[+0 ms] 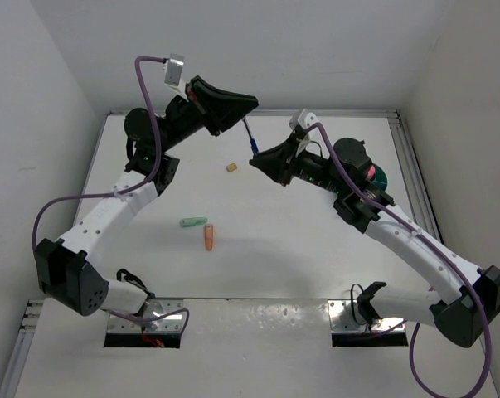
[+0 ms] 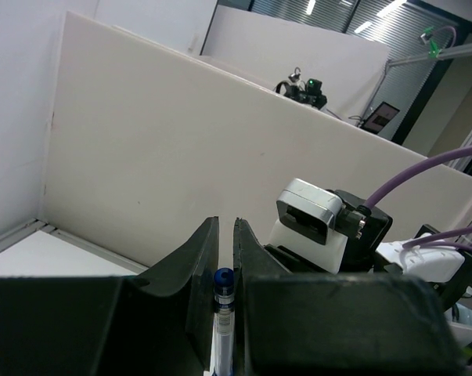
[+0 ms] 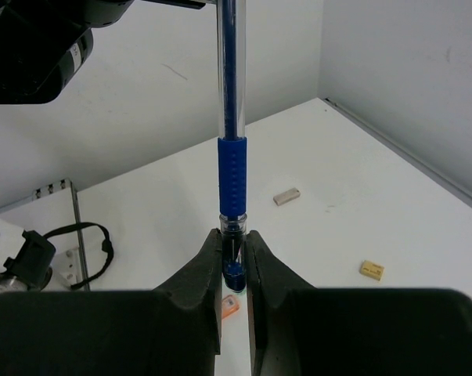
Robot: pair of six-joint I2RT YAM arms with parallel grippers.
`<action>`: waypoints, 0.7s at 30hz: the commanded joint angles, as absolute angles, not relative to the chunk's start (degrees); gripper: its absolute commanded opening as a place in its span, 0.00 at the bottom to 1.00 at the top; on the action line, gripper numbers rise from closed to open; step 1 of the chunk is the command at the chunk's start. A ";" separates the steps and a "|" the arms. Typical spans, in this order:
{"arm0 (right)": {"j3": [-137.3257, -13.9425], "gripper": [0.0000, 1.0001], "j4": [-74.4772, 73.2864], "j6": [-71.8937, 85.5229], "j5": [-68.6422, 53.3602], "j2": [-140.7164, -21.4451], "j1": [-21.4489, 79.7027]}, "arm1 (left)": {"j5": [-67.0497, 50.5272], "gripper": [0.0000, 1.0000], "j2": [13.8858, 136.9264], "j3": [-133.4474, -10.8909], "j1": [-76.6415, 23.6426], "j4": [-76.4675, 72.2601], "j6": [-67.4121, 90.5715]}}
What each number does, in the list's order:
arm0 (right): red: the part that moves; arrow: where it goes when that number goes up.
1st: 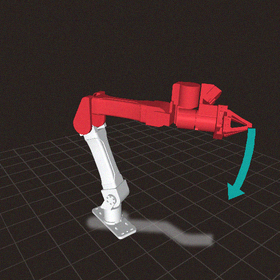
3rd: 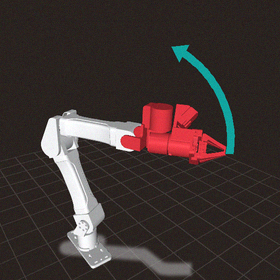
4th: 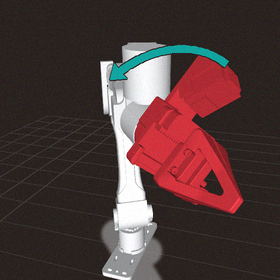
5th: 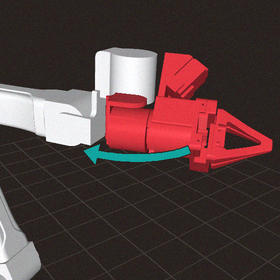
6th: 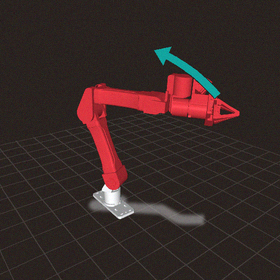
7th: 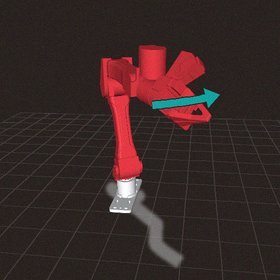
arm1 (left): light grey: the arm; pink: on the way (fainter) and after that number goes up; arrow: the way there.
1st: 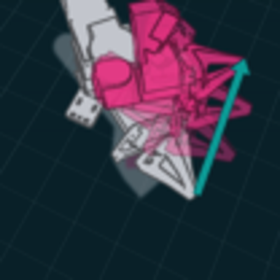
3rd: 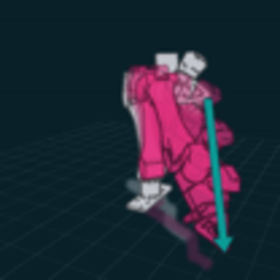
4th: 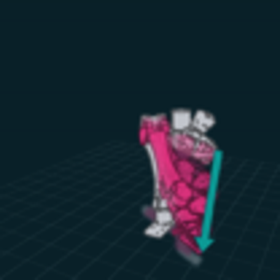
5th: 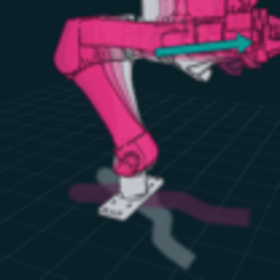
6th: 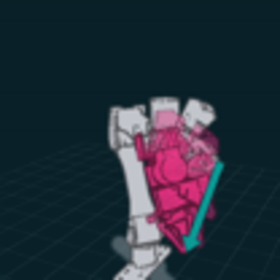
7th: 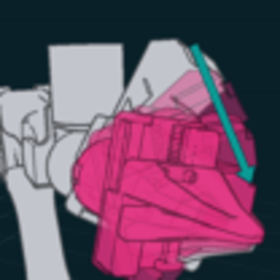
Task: Sort the stationery into containers
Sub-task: Close the pen cap on the pen.
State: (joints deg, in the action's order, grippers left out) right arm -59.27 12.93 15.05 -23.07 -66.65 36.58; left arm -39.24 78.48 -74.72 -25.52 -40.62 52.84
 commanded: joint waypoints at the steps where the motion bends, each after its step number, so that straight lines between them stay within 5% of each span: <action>1: -63.72 0.00 32.61 13.80 -20.74 -65.39 36.83 | -48.96 0.00 79.28 -71.19 -29.18 -32.43 54.23; 21: -64.51 0.00 33.48 13.10 -21.62 -64.78 36.83 | -49.04 0.00 78.31 -67.15 -29.27 -27.34 50.37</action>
State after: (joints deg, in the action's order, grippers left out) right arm -59.27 11.05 14.06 -23.86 -67.35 36.60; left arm -38.17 76.73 -71.20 -25.54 -39.86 50.54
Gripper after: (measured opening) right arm 0.120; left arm 0.166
